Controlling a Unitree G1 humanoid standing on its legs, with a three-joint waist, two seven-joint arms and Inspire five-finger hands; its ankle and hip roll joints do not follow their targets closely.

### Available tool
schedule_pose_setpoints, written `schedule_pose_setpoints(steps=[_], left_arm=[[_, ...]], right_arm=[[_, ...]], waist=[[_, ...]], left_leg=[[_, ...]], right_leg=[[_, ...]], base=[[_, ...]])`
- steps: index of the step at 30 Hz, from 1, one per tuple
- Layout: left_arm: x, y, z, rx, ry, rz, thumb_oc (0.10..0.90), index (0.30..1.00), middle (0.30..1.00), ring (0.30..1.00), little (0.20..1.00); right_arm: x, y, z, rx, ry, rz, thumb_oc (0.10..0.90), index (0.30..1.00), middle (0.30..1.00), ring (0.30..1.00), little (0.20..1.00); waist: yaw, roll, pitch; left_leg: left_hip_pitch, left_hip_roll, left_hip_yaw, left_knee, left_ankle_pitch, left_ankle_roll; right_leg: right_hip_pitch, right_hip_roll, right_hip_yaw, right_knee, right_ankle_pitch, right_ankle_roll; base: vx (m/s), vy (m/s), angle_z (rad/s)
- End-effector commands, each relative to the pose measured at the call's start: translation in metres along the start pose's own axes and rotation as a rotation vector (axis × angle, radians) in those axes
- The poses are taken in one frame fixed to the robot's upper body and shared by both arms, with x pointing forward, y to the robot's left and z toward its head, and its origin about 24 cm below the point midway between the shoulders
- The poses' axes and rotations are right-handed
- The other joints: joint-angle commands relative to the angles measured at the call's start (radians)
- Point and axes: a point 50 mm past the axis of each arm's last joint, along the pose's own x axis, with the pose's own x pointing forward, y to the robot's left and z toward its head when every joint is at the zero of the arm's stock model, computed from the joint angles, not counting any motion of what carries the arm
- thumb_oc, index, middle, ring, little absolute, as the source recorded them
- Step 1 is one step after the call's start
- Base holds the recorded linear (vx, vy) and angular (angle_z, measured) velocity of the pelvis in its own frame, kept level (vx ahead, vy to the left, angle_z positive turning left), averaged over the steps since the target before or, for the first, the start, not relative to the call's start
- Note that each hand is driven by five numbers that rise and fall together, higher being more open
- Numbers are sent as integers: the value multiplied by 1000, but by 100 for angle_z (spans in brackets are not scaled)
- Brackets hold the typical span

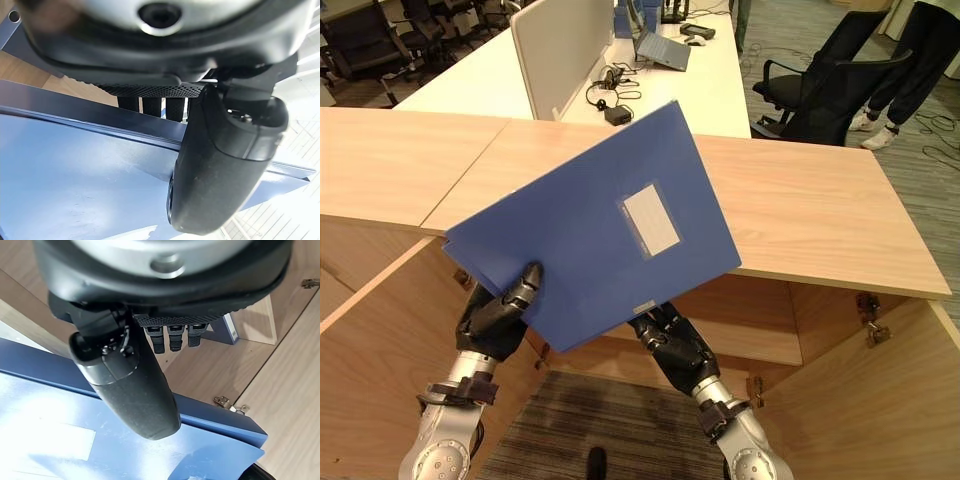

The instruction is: Put the empty folder in the office cabinet

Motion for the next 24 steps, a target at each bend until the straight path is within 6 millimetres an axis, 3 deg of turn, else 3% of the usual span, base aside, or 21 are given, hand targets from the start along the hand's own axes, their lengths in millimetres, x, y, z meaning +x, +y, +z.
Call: schedule_pose_setpoints(steps=[1,12,24], left_arm=[[26,-36,43,43,-245,-261,400,300,300,300,300],[28,-34,66,85,-354,-248,400,300,300,300,300],[26,-34,64,64,-356,-234,400,300,300,300,300]], right_arm=[[31,48,33,-38,-127,318,800,900,900,900,900],[26,34,28,-30,-100,264,800,900,900,900,900],[33,68,44,-20,-190,414,800,900,900,900,900]], waist=[[-9,-9,-48],[-7,-11,-51],[-5,-9,-53]], left_leg=[[136,60,-68,-5,-181,-65],[139,60,-69,-5,-182,-67],[140,61,-69,-5,-182,-65]], right_leg=[[-2,-39,74,0,-42,44],[1,-38,69,0,-43,44],[1,-37,72,0,-44,43]], base=[[0,0,0],[0,0,0],[0,0,0]])
